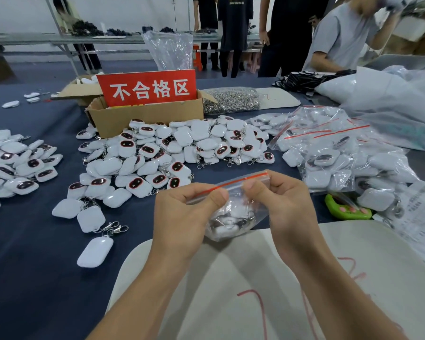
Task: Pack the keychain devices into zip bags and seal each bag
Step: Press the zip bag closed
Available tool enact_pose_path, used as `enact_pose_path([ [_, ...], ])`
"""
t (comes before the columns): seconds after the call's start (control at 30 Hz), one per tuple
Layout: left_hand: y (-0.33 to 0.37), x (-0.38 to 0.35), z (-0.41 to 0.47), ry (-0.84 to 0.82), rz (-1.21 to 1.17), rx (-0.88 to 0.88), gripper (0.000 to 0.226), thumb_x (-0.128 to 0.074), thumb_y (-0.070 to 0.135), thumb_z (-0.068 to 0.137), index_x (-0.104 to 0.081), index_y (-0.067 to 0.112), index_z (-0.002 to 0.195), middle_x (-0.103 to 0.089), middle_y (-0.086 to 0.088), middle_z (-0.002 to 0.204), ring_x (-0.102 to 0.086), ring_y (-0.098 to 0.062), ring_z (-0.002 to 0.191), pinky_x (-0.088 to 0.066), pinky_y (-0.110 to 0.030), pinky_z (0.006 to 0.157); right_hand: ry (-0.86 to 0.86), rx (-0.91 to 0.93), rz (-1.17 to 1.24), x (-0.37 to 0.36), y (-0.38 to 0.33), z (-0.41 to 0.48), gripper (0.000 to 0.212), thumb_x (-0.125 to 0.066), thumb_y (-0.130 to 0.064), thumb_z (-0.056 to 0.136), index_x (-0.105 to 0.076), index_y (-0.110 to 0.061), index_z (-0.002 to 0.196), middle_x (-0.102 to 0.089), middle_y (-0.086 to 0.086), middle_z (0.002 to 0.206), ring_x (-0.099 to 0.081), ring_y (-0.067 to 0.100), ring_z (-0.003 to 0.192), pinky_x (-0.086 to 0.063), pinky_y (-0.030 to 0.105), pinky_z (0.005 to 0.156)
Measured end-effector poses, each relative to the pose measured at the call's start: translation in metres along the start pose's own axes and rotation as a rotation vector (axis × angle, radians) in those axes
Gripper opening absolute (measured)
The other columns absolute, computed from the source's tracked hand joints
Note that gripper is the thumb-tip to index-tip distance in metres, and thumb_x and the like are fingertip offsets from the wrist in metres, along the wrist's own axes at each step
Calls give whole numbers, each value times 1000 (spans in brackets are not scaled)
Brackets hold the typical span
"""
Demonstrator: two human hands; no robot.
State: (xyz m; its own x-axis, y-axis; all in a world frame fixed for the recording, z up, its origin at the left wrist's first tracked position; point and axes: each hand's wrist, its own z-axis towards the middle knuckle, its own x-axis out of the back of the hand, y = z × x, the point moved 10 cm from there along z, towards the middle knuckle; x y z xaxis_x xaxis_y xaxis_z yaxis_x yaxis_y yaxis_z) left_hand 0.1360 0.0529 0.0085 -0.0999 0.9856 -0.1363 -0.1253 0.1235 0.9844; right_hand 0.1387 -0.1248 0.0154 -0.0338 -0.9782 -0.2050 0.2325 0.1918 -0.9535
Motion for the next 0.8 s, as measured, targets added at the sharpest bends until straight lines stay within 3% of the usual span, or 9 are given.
enact_pose_path([
  [0.13,-6,5,2,47,-51,67,7,-86,21,68,-83,27,70,-77,-5,70,-72,-15,57,-55,-26,49,43,10,-25,6,0,2,28,-66,-8,96,-77,-15,72,-71,6,67,-63,15,62,-52,21,59],
  [0.27,-8,4,1,49,-15,75,8,-86,17,72,-83,25,71,-77,-7,70,-72,-18,59,-59,-33,51,74,-34,-14,9,8,3,20,-66,-24,84,-77,-12,71,-68,11,70,-59,22,68,-49,31,68],
  [0.4,-3,4,1,44,-57,65,8,-81,33,68,-83,25,70,-73,1,62,-67,-8,51,-51,-18,47,103,-67,75,17,12,5,25,-66,-22,94,-77,-5,80,-71,22,81,-63,28,78,-50,39,80],
  [0.47,0,13,5,90,-21,25,15,-81,21,79,-82,24,64,-61,7,50,-53,-2,44,-44,-12,46,128,-76,98,21,13,6,32,-58,-17,103,-80,-9,80,-74,16,81,-68,24,78,-54,36,80],
  [0.6,0,17,7,102,27,-21,26,-80,13,85,-81,27,64,-55,8,47,-45,-2,44,-41,-11,47,138,-75,76,20,14,6,37,-54,-14,105,-81,-9,81,-75,18,85,-68,29,84,-53,47,90],
  [0.7,2,14,4,99,-21,-18,9,-80,32,74,-82,29,66,-56,10,47,-49,1,43,-42,-10,45,140,-75,128,23,14,6,31,-59,-16,102,-81,-10,81,-75,15,83,-68,23,80,-56,37,84],
  [0.8,1,16,5,110,-26,-23,19,-75,46,65,-83,29,69,-55,8,48,-49,1,44,-42,-9,45,118,-62,120,22,14,7,34,-58,-15,103,-82,-15,79,-75,9,79,-69,17,74,-58,28,76],
])
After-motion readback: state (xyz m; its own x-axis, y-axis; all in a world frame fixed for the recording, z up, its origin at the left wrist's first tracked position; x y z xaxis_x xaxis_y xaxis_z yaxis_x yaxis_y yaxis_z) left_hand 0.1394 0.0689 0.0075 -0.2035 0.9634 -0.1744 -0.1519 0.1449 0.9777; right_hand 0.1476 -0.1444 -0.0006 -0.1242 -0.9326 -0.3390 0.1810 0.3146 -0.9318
